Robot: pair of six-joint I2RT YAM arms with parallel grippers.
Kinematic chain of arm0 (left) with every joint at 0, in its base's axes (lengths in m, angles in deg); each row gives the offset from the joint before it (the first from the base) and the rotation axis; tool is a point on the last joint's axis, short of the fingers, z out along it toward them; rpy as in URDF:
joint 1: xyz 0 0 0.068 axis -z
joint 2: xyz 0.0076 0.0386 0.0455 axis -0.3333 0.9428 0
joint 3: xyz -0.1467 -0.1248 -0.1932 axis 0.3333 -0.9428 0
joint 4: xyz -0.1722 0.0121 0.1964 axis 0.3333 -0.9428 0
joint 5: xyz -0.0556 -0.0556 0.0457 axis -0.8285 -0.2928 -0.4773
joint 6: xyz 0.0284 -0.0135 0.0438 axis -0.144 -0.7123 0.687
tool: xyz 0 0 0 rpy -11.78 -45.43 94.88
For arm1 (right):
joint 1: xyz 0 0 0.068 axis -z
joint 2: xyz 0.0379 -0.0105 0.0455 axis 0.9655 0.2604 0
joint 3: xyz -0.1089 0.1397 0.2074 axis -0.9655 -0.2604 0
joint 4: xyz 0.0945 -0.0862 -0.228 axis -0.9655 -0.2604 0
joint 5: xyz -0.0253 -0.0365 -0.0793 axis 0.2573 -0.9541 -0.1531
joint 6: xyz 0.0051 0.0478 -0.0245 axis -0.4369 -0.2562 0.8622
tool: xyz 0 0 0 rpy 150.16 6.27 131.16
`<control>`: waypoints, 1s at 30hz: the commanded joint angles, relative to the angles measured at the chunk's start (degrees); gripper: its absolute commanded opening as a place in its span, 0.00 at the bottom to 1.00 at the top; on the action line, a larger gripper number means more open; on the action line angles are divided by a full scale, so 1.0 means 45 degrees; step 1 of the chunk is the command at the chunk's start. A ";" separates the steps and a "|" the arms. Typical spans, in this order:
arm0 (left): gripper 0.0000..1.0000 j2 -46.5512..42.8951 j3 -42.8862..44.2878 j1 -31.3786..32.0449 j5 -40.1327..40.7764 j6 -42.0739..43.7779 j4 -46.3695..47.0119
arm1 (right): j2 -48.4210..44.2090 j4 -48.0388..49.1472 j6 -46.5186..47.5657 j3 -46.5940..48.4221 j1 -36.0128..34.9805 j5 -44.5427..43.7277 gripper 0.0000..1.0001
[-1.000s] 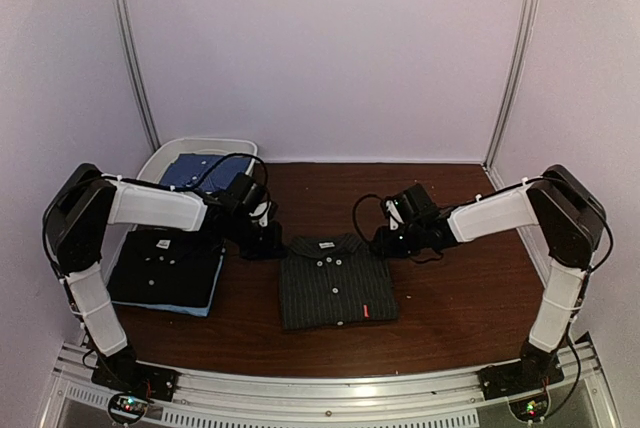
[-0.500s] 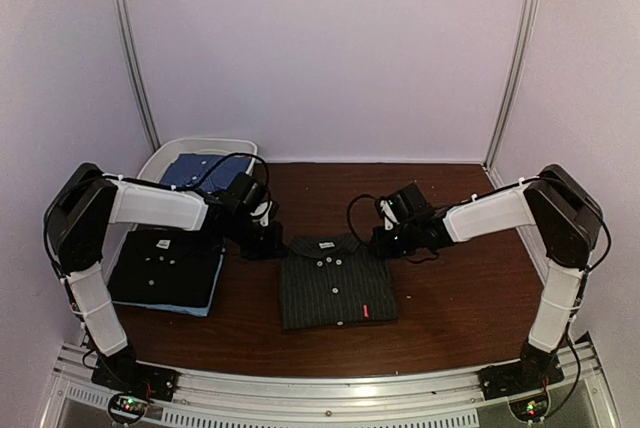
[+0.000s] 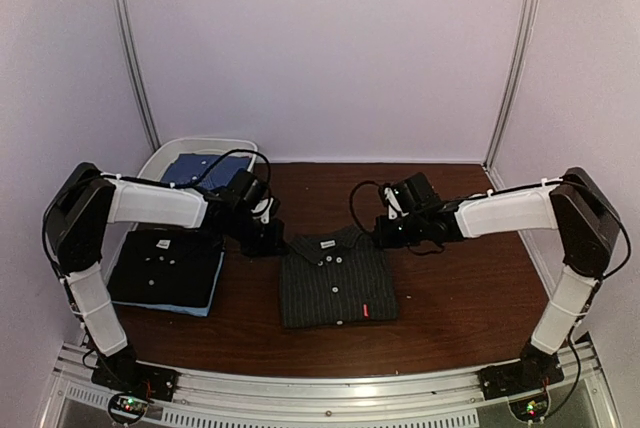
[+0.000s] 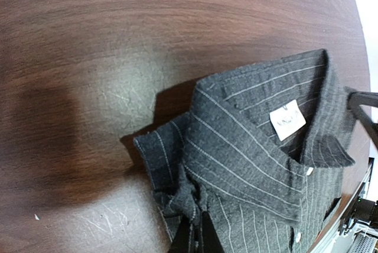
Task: Fold and stack the long sleeve shirts
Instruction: Smooth out the square-folded shirt at the center of the board.
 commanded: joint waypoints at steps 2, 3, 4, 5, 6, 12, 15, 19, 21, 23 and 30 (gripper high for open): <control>0.01 -0.0270 0.0583 0.0018 0.0095 0.0450 0.0145 | -0.0971 -0.0199 0.0123 -0.0272 -0.0048 -0.1179 0.00; 0.01 -0.0180 0.0649 0.0018 0.0106 0.0468 0.0144 | -0.0953 -0.0189 0.0150 -0.0319 -0.0032 -0.1215 0.00; 0.01 -0.0078 0.0713 0.0018 0.0161 0.0495 0.0154 | -0.0898 -0.0188 0.0142 -0.0369 -0.0001 -0.1256 0.00; 0.01 0.0066 0.0770 0.0018 0.0190 0.0518 0.0148 | -0.0810 -0.0129 0.0128 -0.0409 0.0032 -0.1266 0.00; 0.01 0.0219 0.0853 0.0008 0.0269 0.0550 0.0159 | -0.0716 -0.0083 0.0115 -0.0470 0.0088 -0.1253 0.00; 0.01 0.1388 0.1371 -0.0060 0.0748 0.0480 -0.0096 | 0.0133 0.0483 0.0116 -0.0737 0.0571 -0.0877 0.00; 0.01 0.1683 0.1351 -0.0079 0.0995 0.0303 -0.0199 | 0.0506 0.0579 0.0228 -0.0640 0.0732 -0.0579 0.05; 0.11 0.1816 0.1355 -0.0127 0.1396 0.0289 -0.0409 | 0.0369 0.0475 0.0329 -0.0564 0.0763 -0.0357 0.19; 0.19 0.1814 0.1491 -0.0153 0.1627 0.0408 -0.0605 | 0.0120 0.0369 0.0329 -0.0596 0.0753 -0.0319 0.29; 0.26 0.1791 0.1718 -0.0163 0.1823 0.0565 -0.0914 | -0.0172 0.0294 0.0284 -0.0748 0.0744 -0.0267 0.40; 0.41 0.0989 0.2128 -0.0235 0.2507 0.0881 -0.1700 | -0.1142 0.0054 0.0027 -0.1536 0.0657 0.0409 0.52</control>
